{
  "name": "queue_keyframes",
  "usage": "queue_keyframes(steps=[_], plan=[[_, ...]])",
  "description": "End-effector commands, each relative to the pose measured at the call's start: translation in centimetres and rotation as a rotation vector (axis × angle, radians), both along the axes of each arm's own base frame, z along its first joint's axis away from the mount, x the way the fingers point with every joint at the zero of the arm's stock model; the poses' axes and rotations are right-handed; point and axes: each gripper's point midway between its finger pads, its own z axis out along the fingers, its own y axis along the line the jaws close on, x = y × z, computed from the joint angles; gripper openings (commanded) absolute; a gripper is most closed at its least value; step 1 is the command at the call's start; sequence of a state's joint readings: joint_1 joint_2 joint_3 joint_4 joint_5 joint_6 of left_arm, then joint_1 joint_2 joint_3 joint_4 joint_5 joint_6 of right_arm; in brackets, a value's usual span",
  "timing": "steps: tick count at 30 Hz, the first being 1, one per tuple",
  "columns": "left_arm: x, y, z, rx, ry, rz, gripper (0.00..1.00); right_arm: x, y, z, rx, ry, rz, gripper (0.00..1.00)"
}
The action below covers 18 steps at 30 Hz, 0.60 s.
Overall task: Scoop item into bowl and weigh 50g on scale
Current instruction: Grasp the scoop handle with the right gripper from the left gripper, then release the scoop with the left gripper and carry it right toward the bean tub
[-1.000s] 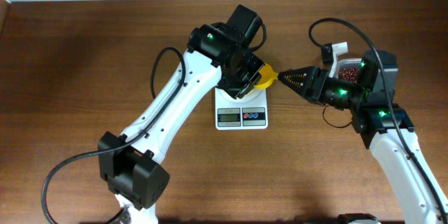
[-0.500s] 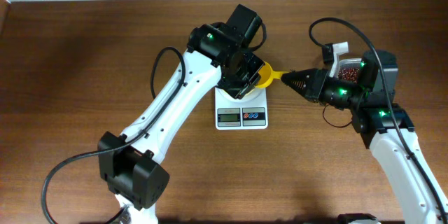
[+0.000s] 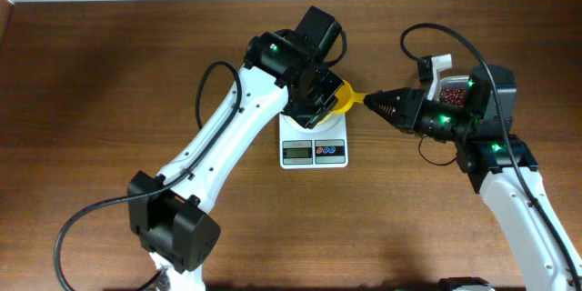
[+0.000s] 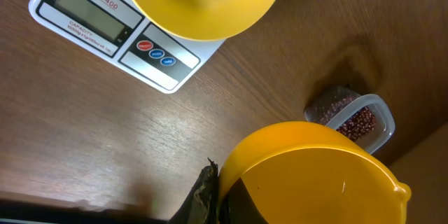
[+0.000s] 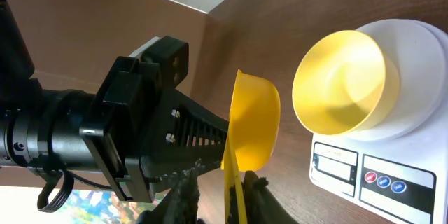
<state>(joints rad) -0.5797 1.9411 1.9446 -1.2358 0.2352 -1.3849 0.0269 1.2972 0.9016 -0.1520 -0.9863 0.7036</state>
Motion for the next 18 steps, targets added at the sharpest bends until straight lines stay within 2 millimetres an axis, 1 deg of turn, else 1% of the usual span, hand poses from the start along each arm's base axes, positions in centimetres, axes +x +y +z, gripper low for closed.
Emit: queue_keyframes(steps=[1,4,9,11,13,18], plan=[[0.4,0.0,1.4,-0.003,-0.061,-0.032,0.00,0.4,0.1,0.4,-0.009,-0.019,-0.003,0.27],[0.4,0.0,1.4,-0.002,-0.067,-0.045,0.00,0.4,0.1,0.3,-0.011,-0.019,-0.006,0.30],[0.4,-0.1,1.4,-0.002,-0.071,-0.050,0.00,0.5,0.0,0.3,-0.017,-0.019,-0.015,0.30],[0.4,-0.5,1.5,-0.004,-0.092,-0.085,0.00,0.6,-0.1,0.2,-0.019,-0.019,-0.019,0.32],[0.3,-1.2,1.7,-0.011,-0.106,-0.101,0.00,0.6,-0.1,0.2,-0.019,-0.018,-0.019,0.29],[0.3,-1.7,1.8,-0.016,-0.119,-0.110,0.00,0.6,-0.1,0.2,-0.019,-0.019,-0.019,0.25]])
